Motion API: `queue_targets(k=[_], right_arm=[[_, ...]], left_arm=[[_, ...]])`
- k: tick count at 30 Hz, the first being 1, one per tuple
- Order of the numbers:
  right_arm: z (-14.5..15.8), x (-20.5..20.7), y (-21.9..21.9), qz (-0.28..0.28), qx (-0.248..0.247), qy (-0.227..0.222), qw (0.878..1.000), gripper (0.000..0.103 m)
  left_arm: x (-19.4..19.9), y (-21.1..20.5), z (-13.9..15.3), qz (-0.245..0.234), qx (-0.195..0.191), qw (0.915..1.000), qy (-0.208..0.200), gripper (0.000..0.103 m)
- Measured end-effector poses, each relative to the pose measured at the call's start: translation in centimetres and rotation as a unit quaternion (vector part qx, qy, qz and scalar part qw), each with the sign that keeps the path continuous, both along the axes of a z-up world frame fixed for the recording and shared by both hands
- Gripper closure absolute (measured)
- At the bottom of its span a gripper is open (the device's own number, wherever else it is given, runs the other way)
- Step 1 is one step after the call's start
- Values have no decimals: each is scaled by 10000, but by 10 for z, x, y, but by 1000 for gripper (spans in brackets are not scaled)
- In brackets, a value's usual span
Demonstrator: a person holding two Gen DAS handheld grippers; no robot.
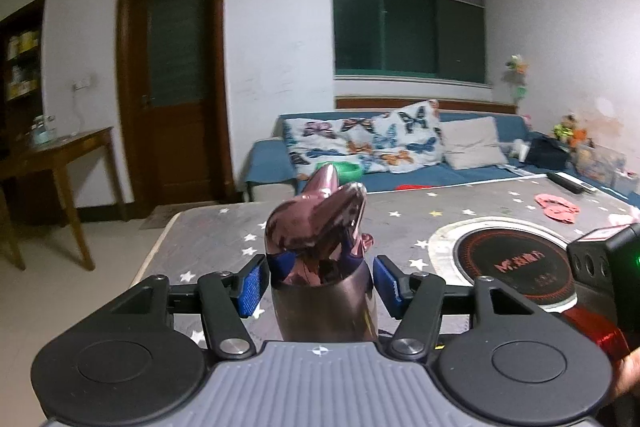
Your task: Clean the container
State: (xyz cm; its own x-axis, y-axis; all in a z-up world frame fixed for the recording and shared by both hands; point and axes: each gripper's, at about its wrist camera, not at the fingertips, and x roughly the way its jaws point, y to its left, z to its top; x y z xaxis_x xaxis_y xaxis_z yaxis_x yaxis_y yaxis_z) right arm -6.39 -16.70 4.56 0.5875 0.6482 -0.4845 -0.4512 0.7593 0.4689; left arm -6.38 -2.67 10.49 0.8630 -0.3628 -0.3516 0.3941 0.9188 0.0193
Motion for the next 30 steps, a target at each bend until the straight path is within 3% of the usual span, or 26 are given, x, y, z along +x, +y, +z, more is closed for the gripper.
queue_targets(k=[13, 20, 25, 30], right_arm=[[2, -2, -5, -139, -15, -32, 9999, 85], [4, -5, -9, -252, -91, -105, 9996, 85], [5, -7, -17, -327, -107, -115, 9993, 85], [7, -8, -29, -400, -57, -134, 9991, 85]], left_arm=[[-11, -25, 0, 1256, -630, 9900, 94, 43], [-13, -33, -2, 1684, -730, 9830, -15, 43], [-14, -32, 0, 1421, -537, 9884, -80, 44], [0, -19, 7, 302, -88, 9995, -16, 44]])
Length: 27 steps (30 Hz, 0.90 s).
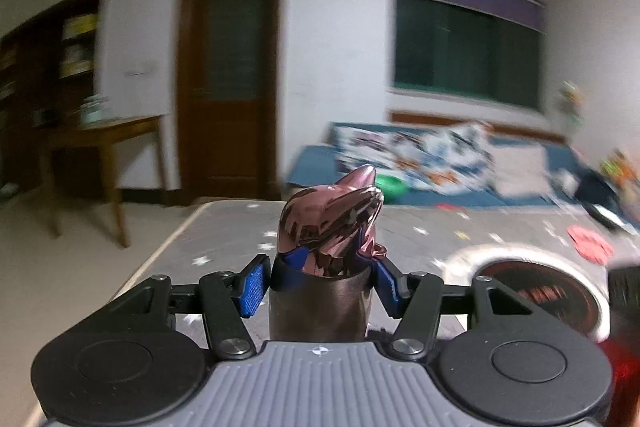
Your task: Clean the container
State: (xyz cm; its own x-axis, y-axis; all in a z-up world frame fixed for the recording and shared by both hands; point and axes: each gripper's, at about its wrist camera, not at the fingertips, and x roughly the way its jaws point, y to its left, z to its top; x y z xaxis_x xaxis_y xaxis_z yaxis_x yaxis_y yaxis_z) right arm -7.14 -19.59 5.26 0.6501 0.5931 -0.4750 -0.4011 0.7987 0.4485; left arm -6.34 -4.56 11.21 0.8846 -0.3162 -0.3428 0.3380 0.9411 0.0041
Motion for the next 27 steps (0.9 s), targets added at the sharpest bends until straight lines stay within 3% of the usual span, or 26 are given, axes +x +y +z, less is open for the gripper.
queue_targets(k=[5, 9, 14, 21, 27], right_arm=[[4, 6, -9, -107, 119, -62, 9999, 85], [10, 7, -11, -182, 152, -131, 9996, 85], [19, 10, -14, -254, 220, -246, 9991, 85], [39, 26, -16, -214, 560, -456, 9972, 85], [65, 38, -13, -93, 1009, -752, 9920, 85]], left_arm=[[18, 17, 7, -1132, 186, 9934, 93, 44], [40, 38, 9, -1851, -6, 9824, 234, 44], [54, 54, 8, -1965, -260, 9796, 327, 43], [29, 49, 10, -1711, -21, 9852, -76, 42], [12, 55, 15, -1445, -196, 9888, -323, 42]])
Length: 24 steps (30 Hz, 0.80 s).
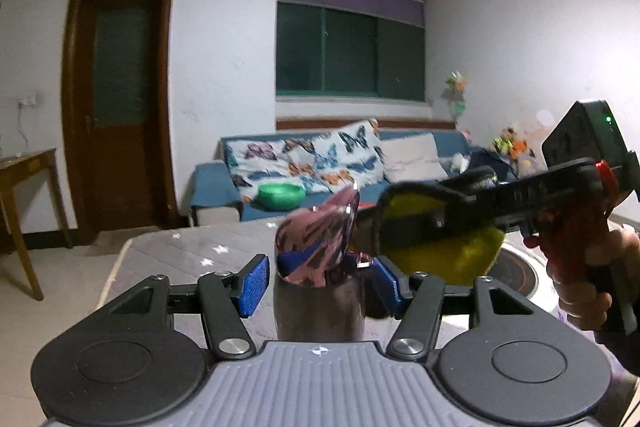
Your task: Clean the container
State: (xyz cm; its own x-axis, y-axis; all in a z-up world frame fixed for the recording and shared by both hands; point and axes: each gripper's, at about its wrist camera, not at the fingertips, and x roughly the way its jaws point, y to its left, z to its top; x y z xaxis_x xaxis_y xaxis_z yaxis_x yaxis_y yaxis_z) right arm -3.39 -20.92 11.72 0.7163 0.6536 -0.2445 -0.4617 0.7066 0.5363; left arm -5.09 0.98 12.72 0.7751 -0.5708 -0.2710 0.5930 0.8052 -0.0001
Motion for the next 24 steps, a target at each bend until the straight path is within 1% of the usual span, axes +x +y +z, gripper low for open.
queue_targets(k=[3, 4, 6, 8, 16, 21, 24], right_arm=[[6, 6, 1, 42, 211, -105, 9997, 85], [6, 10, 1, 54, 281, -113, 9995, 85], [1, 16, 1, 89, 439, -28, 9990, 85], [-6, 21, 1, 111, 551, 80, 9984, 85], [-57, 45, -4, 20, 916, 746, 9930, 85], [-89, 54, -4, -88, 758, 1171, 9902, 85], [-108, 58, -5, -109, 746, 1429, 9869, 85]], left_arm=[[-4, 1, 2, -76, -4, 10000, -34, 43], [-6, 1, 1, -91, 36, 9999, -64, 45], [-6, 1, 0, -88, 116, 9999, -90, 49], [-4, 1, 0, -89, 113, 9999, -90, 50], [-6, 6, -5, -96, 46, 9999, -71, 50], [-7, 6, -8, -96, 32, 9999, -23, 50], [-5, 6, -10, -79, 26, 10000, 20, 50]])
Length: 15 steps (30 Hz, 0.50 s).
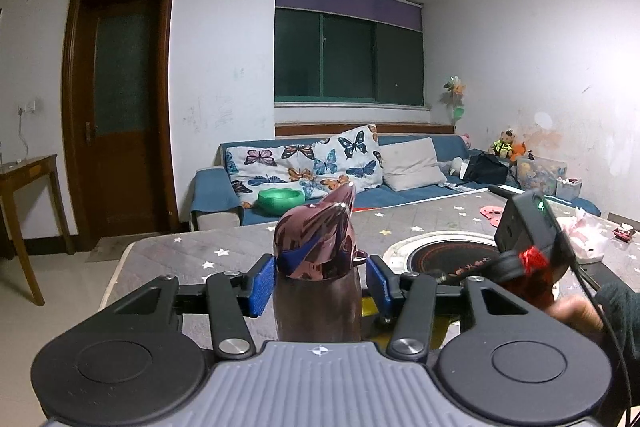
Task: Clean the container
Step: 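Rub the sponge along the bottle body with the right gripper while the left gripper holds it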
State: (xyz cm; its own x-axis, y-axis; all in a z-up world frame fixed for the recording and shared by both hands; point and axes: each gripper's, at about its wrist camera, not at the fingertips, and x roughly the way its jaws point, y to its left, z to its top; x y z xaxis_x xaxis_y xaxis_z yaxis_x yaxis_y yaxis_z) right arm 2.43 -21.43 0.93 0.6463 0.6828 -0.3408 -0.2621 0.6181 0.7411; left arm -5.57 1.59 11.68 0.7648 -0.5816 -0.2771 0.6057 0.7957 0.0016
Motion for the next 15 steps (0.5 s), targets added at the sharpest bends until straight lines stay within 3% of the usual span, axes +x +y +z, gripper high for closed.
queue_targets(k=[8, 12, 15], right_arm=[[-10, -7, 10, 230, -516, 241, 9981, 85], [11, -8, 11, 194, -459, -20, 9988, 85], [39, -6, 6, 154, -146, -357, 9991, 85]], left_arm=[[1, -3, -4, 4, 30, 10000, 25, 50], [1, -1, -5, 8, 34, 10000, 26, 50], [-2, 0, -4, 5, 38, 10000, 17, 50]])
